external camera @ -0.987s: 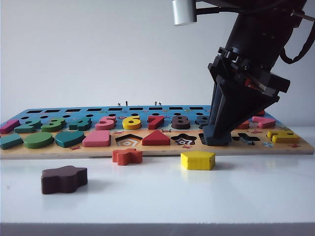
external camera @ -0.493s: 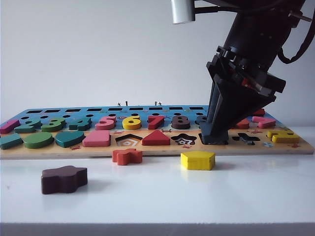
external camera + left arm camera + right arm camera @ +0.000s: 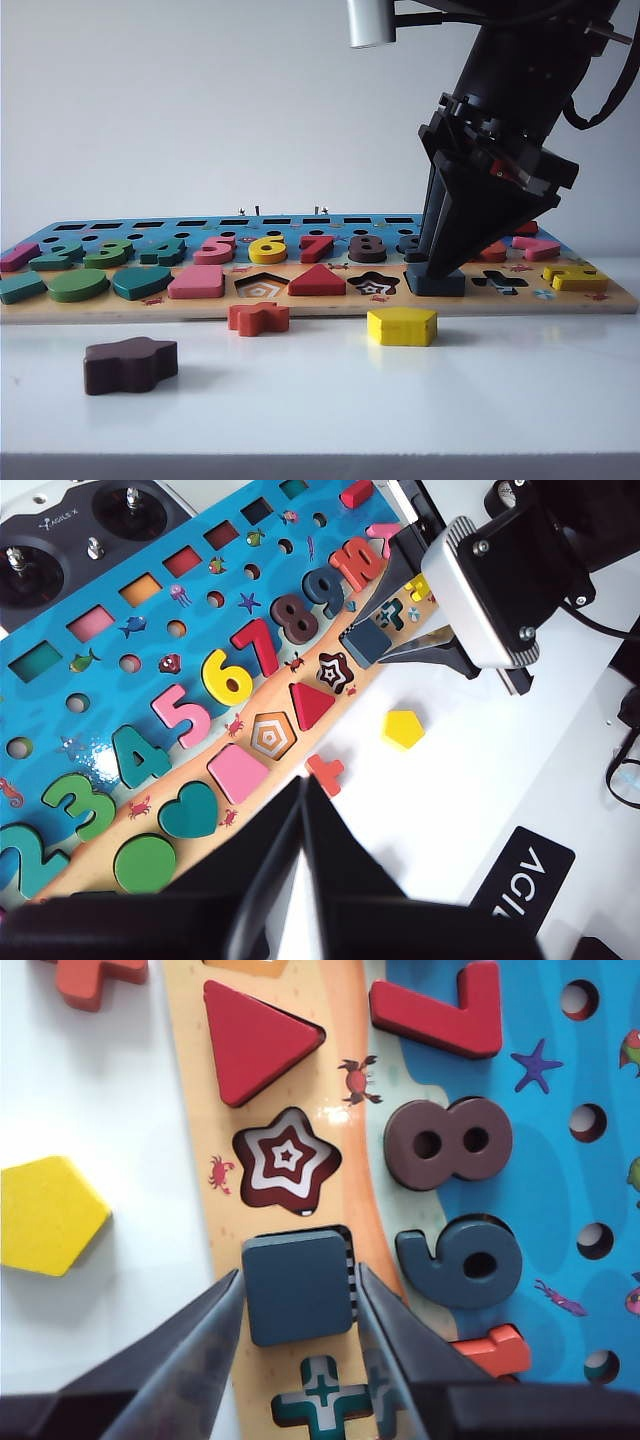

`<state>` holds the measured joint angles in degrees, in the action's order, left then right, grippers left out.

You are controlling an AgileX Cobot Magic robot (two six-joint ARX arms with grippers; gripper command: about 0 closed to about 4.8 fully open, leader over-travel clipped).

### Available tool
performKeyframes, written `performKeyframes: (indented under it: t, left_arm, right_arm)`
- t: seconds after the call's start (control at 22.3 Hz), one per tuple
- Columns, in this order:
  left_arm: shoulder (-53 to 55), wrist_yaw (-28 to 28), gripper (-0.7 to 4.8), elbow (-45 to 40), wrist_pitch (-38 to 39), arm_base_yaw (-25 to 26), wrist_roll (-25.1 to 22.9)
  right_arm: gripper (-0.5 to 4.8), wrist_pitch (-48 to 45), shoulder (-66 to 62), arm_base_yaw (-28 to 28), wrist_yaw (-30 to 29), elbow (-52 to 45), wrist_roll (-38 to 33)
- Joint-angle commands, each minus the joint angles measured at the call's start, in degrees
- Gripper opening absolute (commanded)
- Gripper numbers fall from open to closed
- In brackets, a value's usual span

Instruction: Insert the cube into the slot.

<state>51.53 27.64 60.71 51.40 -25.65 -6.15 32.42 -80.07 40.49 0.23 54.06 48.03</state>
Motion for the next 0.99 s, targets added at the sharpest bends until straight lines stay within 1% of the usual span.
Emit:
performKeyframes:
  t: [0.04, 0.67, 0.85, 0.99]
  left_arm:
    - [0.0, 0.4, 0.17, 0.3, -0.7, 0.1, -0.3]
    - [0.0, 0.4, 0.17, 0.3, -0.6, 0.1, -0.3]
    - [0.0, 0.4, 0.17, 0.3, -0.6, 0.1, -0.3]
    - [0.0, 0.4, 0.17, 0.3, -0.6, 0.1, -0.3]
  right_arm:
    - [2.12, -1.6, 0.0, 0.1, -0.2, 0.0, 0.0]
    - [2.12, -1.0, 0.0, 0.1, 0.0, -0.2, -0.6]
    - [2.12, -1.0, 0.0, 0.1, 1.4, -0.2, -0.7]
    - [2.12, -0.8, 0.0, 0.1, 1.3, -0.2, -2.1]
